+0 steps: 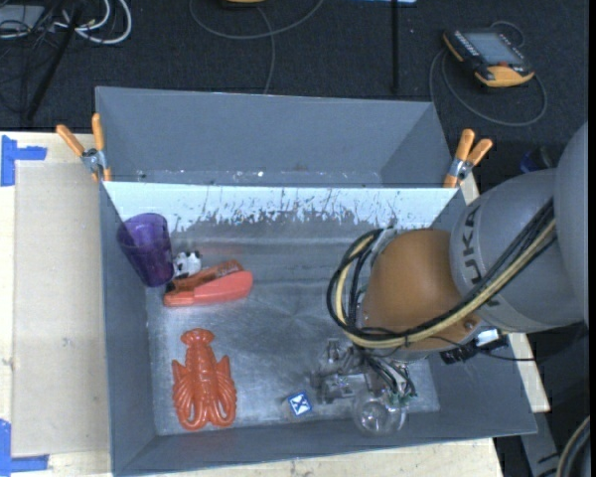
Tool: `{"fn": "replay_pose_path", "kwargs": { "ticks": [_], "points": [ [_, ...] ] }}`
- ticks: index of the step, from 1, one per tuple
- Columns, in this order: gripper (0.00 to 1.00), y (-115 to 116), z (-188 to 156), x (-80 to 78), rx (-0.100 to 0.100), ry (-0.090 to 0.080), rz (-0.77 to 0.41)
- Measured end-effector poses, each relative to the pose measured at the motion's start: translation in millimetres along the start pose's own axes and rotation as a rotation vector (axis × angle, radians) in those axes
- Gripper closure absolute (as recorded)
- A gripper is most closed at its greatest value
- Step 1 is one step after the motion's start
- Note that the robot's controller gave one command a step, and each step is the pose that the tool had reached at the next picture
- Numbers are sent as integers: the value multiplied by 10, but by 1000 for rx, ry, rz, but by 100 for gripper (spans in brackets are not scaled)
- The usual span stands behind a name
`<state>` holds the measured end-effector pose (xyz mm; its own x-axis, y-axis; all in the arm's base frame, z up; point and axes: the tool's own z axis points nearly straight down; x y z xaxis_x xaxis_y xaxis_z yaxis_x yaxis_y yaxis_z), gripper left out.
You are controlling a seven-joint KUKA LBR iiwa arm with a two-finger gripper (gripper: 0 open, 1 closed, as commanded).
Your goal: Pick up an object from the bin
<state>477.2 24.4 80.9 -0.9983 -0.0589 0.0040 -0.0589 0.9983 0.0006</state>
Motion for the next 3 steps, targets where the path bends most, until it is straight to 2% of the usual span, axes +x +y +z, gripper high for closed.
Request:
{"fn": "replay_pose_path", "kwargs": {
  "ticks": [1,2,3],
  "points": [
    [100,51,-348,44,0,1,14],
    [100,-91,-731,-16,0,-3,20],
    [100,-445,-758,-26,1,-5,-105]
  ]
}}
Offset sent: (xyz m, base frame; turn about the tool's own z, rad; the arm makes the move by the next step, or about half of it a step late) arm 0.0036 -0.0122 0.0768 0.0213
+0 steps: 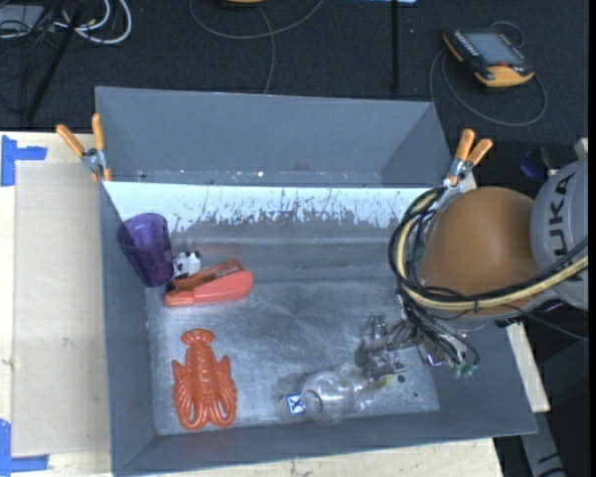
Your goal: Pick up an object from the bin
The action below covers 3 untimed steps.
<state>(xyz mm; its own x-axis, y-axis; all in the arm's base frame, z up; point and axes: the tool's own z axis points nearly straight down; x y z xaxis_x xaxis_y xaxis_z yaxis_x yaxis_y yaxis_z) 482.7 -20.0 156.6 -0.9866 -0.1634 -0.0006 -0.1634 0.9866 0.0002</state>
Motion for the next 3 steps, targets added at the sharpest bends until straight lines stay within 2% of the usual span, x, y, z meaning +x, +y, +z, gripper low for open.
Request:
{"fn": "replay_pose_path", "kwargs": {
  "ticks": [1,2,3],
  "points": [
    [100,-48,-25,-58,3,2,-114],
    [100,249,-57,-310,-1,0,-41],
    [100,220,-80,-479,-1,0,201]
  ]
}}
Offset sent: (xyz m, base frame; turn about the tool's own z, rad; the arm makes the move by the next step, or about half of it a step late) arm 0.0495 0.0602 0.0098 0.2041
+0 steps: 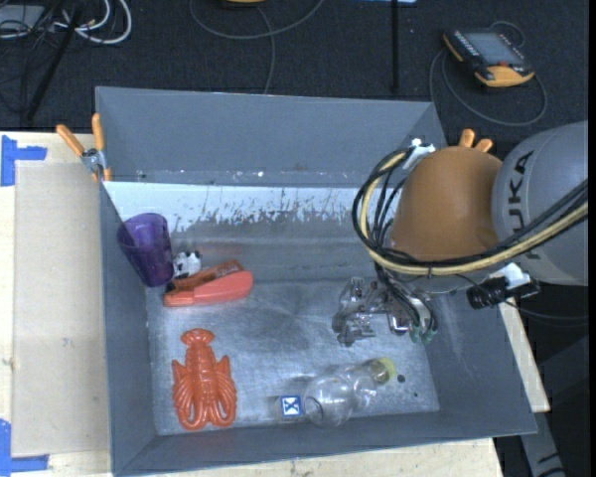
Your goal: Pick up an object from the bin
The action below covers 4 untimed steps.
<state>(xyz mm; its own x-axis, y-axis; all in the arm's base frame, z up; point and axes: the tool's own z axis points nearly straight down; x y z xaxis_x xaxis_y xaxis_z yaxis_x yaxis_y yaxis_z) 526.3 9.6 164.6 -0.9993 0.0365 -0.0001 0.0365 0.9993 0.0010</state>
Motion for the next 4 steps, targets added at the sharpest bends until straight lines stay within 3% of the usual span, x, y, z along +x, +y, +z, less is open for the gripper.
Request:
{"fn": "replay_pose_path", "kwargs": {
  "ticks": [1,2,3,4],
  "points": [
    [0,10,0,3,0,2,-312],
    [0,15,-1,51,0,2,-447],
    [0,-313,547,333,1,-4,-550],
    [100,-74,871,432,9,-4,-301]
  ]
}}
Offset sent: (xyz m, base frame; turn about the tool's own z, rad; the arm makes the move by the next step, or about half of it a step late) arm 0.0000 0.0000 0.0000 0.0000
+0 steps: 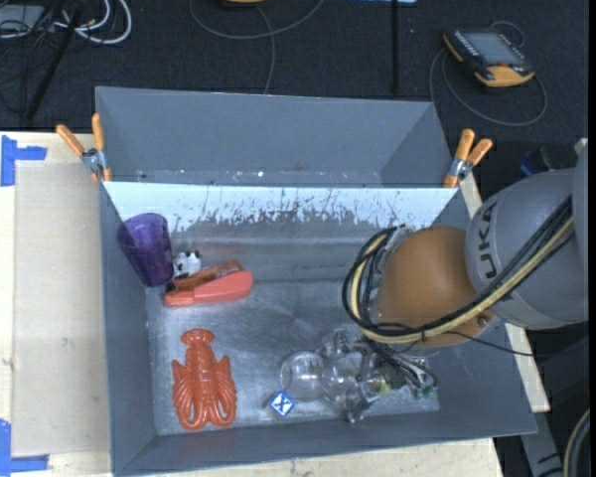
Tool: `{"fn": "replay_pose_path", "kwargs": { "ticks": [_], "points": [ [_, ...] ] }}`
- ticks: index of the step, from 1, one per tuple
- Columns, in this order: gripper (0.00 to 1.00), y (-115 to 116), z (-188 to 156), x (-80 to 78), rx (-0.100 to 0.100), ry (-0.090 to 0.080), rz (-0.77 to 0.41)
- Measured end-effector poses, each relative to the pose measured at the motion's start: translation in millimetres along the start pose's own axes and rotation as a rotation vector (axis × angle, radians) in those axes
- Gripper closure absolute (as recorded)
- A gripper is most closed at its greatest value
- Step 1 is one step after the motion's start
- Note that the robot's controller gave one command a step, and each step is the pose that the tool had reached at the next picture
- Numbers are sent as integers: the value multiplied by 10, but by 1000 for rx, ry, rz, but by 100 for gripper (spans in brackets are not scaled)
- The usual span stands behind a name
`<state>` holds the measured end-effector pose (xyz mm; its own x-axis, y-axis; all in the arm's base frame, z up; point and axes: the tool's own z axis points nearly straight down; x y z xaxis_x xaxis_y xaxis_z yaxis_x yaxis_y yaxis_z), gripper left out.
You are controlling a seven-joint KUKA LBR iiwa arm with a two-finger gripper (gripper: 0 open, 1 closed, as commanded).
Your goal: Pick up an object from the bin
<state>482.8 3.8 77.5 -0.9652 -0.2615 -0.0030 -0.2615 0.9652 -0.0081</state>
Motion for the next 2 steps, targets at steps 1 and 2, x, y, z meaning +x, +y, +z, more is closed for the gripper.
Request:
{"fn": "replay_pose_path", "kwargs": {
  "ticks": [1,2],
  "points": [
    [100,0,0,0,0,0,-1],
    [100,-37,-1869,-256,-6,-5,7]
  ]
}}
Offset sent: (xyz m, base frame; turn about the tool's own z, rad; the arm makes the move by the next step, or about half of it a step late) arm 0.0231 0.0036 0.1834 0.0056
